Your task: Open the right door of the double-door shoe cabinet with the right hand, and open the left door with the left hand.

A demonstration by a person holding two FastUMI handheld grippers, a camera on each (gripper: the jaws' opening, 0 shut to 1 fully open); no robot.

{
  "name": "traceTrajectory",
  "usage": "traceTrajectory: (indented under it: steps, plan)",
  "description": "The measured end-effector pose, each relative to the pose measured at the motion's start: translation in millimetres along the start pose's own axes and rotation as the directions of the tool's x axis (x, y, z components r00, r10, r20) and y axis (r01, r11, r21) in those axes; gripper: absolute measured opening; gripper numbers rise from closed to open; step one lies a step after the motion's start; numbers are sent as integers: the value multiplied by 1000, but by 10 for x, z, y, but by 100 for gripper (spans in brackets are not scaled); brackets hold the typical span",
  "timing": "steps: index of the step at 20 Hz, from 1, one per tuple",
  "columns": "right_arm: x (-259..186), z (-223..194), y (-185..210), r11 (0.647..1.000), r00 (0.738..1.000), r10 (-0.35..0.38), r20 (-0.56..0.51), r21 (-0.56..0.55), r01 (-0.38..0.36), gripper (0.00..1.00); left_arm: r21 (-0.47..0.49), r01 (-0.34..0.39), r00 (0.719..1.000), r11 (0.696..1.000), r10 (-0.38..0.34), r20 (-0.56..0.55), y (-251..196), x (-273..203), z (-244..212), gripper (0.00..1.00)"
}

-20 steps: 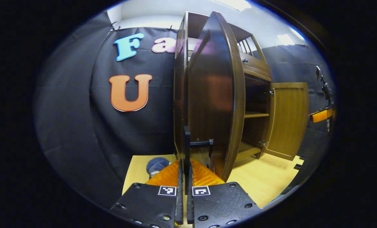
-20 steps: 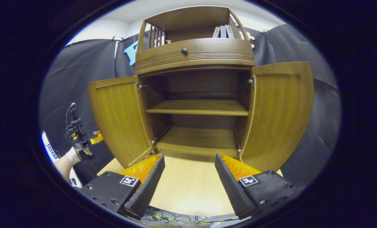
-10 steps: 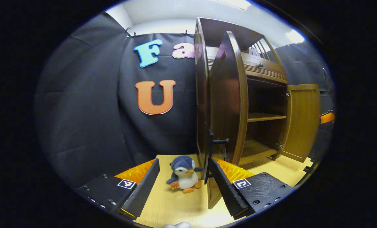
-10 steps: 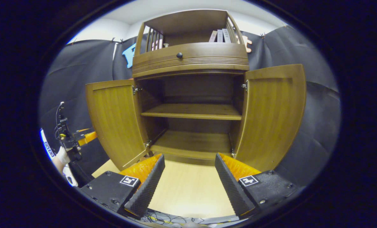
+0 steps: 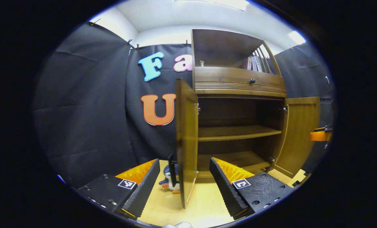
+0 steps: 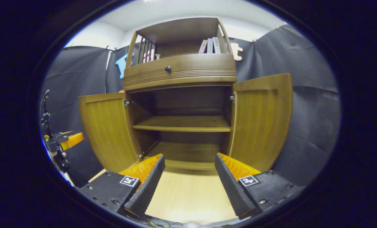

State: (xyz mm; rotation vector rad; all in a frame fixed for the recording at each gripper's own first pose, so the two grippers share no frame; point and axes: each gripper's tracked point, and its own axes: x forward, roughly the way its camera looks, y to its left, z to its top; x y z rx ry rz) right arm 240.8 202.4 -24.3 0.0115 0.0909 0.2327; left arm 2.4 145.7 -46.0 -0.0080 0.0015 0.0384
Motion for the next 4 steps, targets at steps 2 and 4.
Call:
traceTrajectory:
  steps: [2, 4]
  plan:
    - [15, 7, -14, 1000, 1000, -8, 7, 4, 8, 100, 2, 19, 999, 1000, -19, 31, -289, -5, 139, 95]
    - [5, -12, -43, 1000, 1000, -25, 1, 11, 24, 100, 7, 33, 999, 999, -33, 38, -552, 20, 157, 95]
